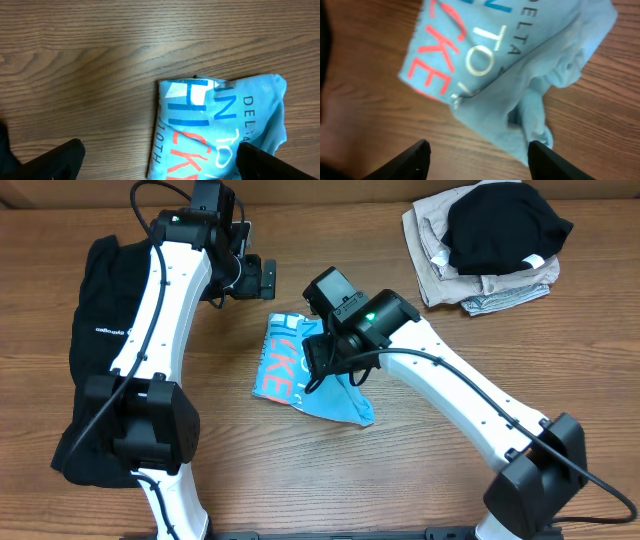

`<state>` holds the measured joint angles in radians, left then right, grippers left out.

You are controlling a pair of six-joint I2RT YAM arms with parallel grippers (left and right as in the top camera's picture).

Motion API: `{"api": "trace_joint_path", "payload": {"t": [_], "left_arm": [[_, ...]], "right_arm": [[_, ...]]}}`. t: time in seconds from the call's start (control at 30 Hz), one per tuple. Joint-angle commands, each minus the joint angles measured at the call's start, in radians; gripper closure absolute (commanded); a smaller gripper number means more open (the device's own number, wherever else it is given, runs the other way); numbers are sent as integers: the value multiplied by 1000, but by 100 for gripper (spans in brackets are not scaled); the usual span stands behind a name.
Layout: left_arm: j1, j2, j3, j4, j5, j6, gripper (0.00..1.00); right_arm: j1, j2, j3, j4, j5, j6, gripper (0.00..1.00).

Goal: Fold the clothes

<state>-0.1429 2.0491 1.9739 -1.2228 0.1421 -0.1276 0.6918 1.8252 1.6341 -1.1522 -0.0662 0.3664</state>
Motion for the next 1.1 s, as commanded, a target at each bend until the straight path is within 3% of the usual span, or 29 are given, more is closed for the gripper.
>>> {"api": "trace_joint_path", "payload": {"t": [0.0, 0.4, 0.57, 0.83, 1.0, 1.07], "left_arm": [[7, -7, 18, 1, -23, 20, 0], [11, -7, 18, 1, -23, 20, 0], [12, -7, 18, 0, -23, 19, 0], [12, -7, 18, 0, -23, 22, 0], [12, -7, 18, 0, -39, 27, 0], [12, -7, 18, 0, -50, 27, 0]], "right_arm": [[0, 40, -28, 21, 55, 28, 37], [0, 70, -144, 130, 54, 77, 60], [0, 71, -144, 145, 53, 76, 66], [0, 128, -144, 161, 45, 80, 67], [0, 119, -126, 178, 43, 102, 95], [0, 105, -97, 169, 43, 101, 96]]}}
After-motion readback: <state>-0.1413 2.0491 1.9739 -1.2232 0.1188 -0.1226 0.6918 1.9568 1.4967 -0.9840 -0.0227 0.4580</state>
